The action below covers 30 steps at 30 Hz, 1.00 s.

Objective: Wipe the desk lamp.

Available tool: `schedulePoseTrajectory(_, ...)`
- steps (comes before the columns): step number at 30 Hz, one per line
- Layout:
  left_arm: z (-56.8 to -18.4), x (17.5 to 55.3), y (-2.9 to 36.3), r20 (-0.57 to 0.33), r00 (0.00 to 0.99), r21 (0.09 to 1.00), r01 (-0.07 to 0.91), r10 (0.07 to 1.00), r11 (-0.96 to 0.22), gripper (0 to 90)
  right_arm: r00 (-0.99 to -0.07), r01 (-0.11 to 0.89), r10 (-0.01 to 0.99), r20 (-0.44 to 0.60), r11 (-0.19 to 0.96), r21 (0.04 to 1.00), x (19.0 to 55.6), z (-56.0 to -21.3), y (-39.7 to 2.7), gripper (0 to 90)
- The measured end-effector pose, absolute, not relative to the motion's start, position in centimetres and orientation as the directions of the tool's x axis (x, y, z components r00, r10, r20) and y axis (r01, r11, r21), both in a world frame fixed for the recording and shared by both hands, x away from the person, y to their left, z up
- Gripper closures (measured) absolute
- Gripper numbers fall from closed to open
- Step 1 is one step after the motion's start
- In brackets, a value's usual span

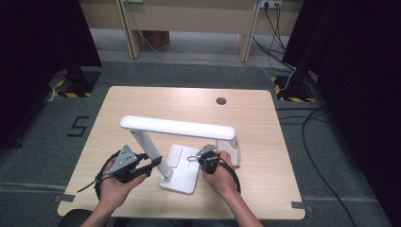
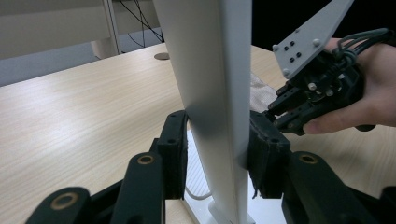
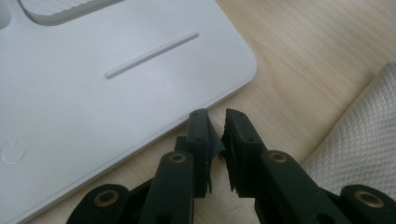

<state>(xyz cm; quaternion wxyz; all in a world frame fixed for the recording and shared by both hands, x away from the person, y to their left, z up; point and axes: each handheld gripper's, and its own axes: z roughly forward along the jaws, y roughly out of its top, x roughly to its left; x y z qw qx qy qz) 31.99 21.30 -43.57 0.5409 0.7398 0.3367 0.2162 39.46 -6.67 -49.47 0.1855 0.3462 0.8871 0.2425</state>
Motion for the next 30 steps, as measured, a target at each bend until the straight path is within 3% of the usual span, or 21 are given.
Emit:
schedulePoseTrajectory(13,-43.6,31.9,21.6,-0.051,0.679,0.946,0.269,0.732,-0.183,60.3,-0.691,0.507,0.7,-0.183,0.649,0.567,40.2,-49.6,-6.0,77.1)
schedulePoseTrajectory(19,-43.4,31.9,21.7,-0.048,0.687,0.941,0.274,0.725,-0.197,59.0,-0.683,0.498,0.707,-0.183,0.634,0.592,40.2,-49.3,-6.4,68.9)
schedulePoseTrajectory(26,-43.0,31.6,23.1,-0.055,0.687,0.941,0.277,0.725,-0.192,45.0,-0.669,0.487,0.722,-0.176,0.605,0.63,39.7,-48.8,-7.2,61.9)
schedulePoseTrajectory(30,-42.9,30.9,24.1,-0.051,0.692,0.937,0.283,0.72,-0.205,41.6,-0.663,0.481,0.732,-0.154,0.575,0.662,39.1,-48.6,-8.0,58.6)
